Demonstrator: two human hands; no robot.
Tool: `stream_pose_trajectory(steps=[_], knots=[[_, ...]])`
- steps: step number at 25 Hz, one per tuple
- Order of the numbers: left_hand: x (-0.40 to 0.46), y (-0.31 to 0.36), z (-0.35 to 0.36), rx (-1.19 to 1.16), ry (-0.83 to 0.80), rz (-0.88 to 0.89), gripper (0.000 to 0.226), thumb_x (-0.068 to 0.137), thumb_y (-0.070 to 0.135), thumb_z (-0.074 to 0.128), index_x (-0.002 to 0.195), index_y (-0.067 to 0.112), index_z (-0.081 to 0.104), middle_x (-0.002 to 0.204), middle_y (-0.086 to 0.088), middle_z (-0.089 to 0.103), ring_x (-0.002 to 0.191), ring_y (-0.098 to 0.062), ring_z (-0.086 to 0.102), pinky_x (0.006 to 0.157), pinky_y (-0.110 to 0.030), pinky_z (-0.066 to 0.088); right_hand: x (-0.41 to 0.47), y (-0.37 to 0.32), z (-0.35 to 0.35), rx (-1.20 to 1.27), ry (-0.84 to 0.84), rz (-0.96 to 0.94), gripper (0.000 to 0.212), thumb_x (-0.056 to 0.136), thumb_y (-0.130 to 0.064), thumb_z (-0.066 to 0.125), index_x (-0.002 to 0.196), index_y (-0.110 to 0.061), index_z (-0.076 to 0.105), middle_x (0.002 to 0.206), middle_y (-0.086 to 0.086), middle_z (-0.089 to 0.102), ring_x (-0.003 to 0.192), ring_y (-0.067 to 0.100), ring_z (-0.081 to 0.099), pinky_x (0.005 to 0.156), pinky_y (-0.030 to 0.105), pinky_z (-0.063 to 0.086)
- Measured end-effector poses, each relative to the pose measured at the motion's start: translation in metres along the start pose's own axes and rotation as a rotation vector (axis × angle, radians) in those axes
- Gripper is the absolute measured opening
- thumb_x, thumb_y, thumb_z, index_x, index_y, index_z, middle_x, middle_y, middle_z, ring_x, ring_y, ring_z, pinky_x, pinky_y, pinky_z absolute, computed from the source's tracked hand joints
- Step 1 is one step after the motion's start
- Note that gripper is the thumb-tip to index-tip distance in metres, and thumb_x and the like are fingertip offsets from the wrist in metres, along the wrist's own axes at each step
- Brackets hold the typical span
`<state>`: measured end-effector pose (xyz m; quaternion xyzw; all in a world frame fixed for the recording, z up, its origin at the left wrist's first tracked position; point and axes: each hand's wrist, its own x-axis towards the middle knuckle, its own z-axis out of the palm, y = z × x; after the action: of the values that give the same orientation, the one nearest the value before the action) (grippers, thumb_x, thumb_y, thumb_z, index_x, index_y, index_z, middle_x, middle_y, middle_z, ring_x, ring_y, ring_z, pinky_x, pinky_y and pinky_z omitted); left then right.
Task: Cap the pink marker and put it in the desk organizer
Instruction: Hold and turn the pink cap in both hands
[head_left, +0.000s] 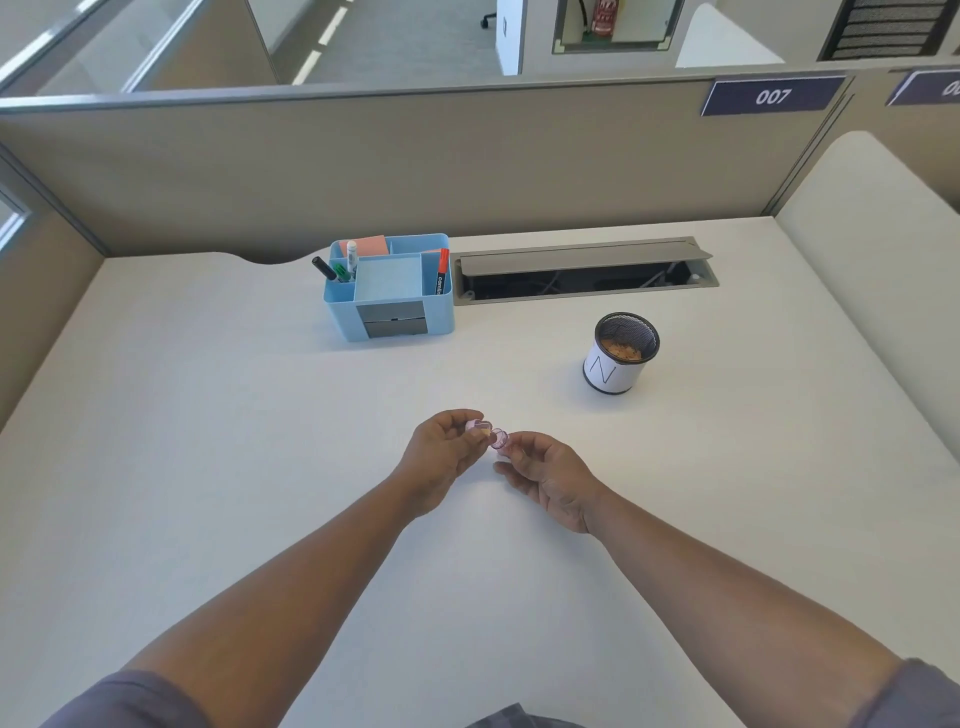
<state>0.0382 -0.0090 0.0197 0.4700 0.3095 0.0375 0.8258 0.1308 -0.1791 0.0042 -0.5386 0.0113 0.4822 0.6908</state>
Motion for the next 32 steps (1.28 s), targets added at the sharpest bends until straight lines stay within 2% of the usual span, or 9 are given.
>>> stream_pose_trajectory(steps=[3, 6, 11, 13, 18, 22, 29, 32], knots=[[0.006, -0.002, 0.006, -0.104, 0.031, -0.054, 0.022, 0.095, 0.002, 0.068, 0.116, 0.001, 0.063, 0.111, -0.015, 0.074, 0.099, -0.022, 0.076, 0.089, -0.028, 0.060, -0.004, -0.005, 0.000, -0.049, 0.039, -0.021, 0.027, 0.091, -0.019, 0.073, 0.117, -0.014, 0.067, 0.107, -0.003, 0.073, 0.096, 0.018, 0.071, 0.077, 0.026, 0.057], [0.010, -0.004, 0.015, -0.151, 0.035, -0.083, 0.024, 0.097, 0.002, 0.066, 0.120, -0.002, 0.062, 0.114, -0.019, 0.075, 0.101, -0.024, 0.077, 0.085, -0.027, 0.061, -0.006, -0.007, -0.003, -0.077, 0.052, -0.049, 0.027, 0.091, -0.018, 0.073, 0.117, -0.015, 0.067, 0.108, -0.002, 0.071, 0.097, 0.017, 0.067, 0.078, 0.027, 0.054], [0.011, -0.004, 0.028, -0.173, 0.005, -0.042, 0.024, 0.094, -0.003, 0.067, 0.118, -0.003, 0.064, 0.108, -0.015, 0.078, 0.102, -0.023, 0.077, 0.084, -0.025, 0.061, -0.008, -0.008, -0.009, -0.115, 0.118, -0.135, 0.022, 0.094, -0.012, 0.069, 0.116, -0.011, 0.068, 0.105, 0.005, 0.067, 0.092, 0.022, 0.060, 0.079, 0.028, 0.050], [0.010, -0.003, 0.032, -0.108, 0.009, 0.002, 0.025, 0.092, -0.002, 0.070, 0.116, -0.001, 0.065, 0.108, -0.015, 0.077, 0.102, -0.023, 0.076, 0.088, -0.026, 0.060, -0.009, -0.008, -0.012, -0.132, 0.136, -0.162, 0.021, 0.094, -0.010, 0.069, 0.115, -0.008, 0.069, 0.104, 0.008, 0.064, 0.089, 0.024, 0.056, 0.080, 0.030, 0.049], [0.006, 0.001, 0.038, 0.220, 0.063, 0.150, 0.023, 0.087, 0.010, 0.079, 0.109, 0.014, 0.073, 0.113, -0.013, 0.078, 0.099, -0.020, 0.073, 0.100, -0.039, 0.055, -0.006, -0.008, -0.010, -0.172, 0.169, -0.195, 0.023, 0.093, -0.010, 0.070, 0.116, -0.007, 0.071, 0.100, 0.007, 0.063, 0.087, 0.024, 0.052, 0.083, 0.032, 0.048], [0.002, 0.005, 0.040, 0.310, 0.087, 0.198, 0.022, 0.086, 0.019, 0.082, 0.106, 0.024, 0.076, 0.099, 0.003, 0.083, 0.094, -0.011, 0.077, 0.089, -0.030, 0.053, -0.005, -0.006, -0.007, -0.153, 0.174, -0.203, 0.023, 0.091, -0.014, 0.074, 0.113, -0.008, 0.072, 0.097, 0.005, 0.062, 0.084, 0.024, 0.050, 0.081, 0.033, 0.047], [0.001, 0.008, 0.036, 0.432, 0.081, 0.263, 0.030, 0.081, 0.022, 0.087, 0.105, 0.035, 0.078, 0.094, 0.008, 0.082, 0.094, -0.007, 0.075, 0.076, -0.018, 0.055, -0.003, -0.005, -0.007, -0.183, 0.175, -0.204, 0.020, 0.092, -0.011, 0.071, 0.112, -0.007, 0.072, 0.094, 0.005, 0.061, 0.083, 0.025, 0.045, 0.077, 0.034, 0.043], [0.003, 0.008, 0.035, 0.467, 0.077, 0.292, 0.027, 0.080, 0.025, 0.088, 0.104, 0.034, 0.078, 0.095, 0.007, 0.081, 0.094, -0.008, 0.075, 0.077, -0.021, 0.053, -0.003, -0.005, -0.006, -0.187, 0.165, -0.210, 0.019, 0.093, -0.009, 0.070, 0.112, -0.006, 0.071, 0.095, 0.006, 0.060, 0.084, 0.025, 0.045, 0.076, 0.033, 0.042]])
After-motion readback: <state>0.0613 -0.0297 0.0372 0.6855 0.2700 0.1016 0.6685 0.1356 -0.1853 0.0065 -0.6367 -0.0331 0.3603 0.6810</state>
